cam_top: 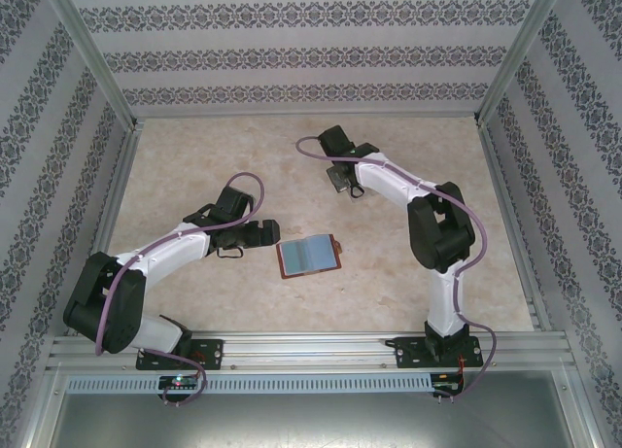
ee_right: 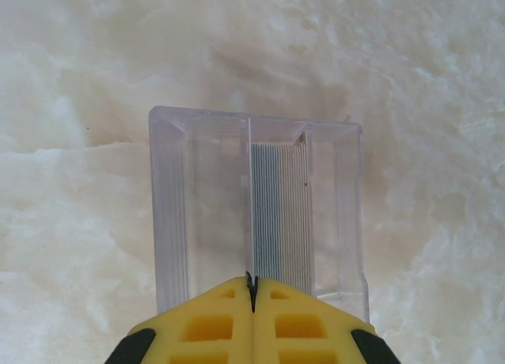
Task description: Put the credit cards into the card holder
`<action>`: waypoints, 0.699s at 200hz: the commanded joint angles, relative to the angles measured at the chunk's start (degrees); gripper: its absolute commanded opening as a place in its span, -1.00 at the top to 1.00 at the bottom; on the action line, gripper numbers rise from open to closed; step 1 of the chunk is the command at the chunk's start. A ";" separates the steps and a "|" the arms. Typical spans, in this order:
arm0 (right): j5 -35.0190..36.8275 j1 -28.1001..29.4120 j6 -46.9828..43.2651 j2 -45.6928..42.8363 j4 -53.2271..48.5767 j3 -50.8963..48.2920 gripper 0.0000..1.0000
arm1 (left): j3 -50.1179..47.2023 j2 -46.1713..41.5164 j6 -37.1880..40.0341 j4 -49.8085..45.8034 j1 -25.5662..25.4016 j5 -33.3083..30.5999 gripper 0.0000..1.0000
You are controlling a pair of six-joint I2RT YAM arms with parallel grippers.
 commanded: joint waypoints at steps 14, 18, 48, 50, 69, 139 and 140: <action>-4.04 -0.09 3.79 -7.51 -0.52 -1.50 1.00 | -0.72 -0.52 1.25 0.94 -0.03 5.04 -0.93; -4.59 -0.17 4.23 -8.30 -0.33 -1.99 1.00 | -0.65 -0.51 1.15 0.88 -0.03 5.27 -0.93; -10.77 -0.45 7.76 -15.29 2.00 -7.62 1.00 | -1.20 -0.70 0.48 1.11 -0.05 6.53 -0.93; -11.48 -0.45 7.96 -15.72 2.27 -8.20 1.00 | -1.25 -0.72 0.42 1.12 -0.10 6.78 -0.93; -22.34 -0.71 11.55 -20.36 4.39 -14.12 1.00 | -2.83 -0.99 0.01 0.61 -0.06 9.81 -0.93; -41.76 8.92 40.40 -32.98 39.16 -48.17 1.00 | -6.87 -0.58 -1.77 1.59 -1.12 15.39 -0.88; -41.54 9.16 40.42 -32.97 39.38 -48.45 1.00 | -6.84 -0.61 -1.74 1.53 -1.14 15.36 -0.88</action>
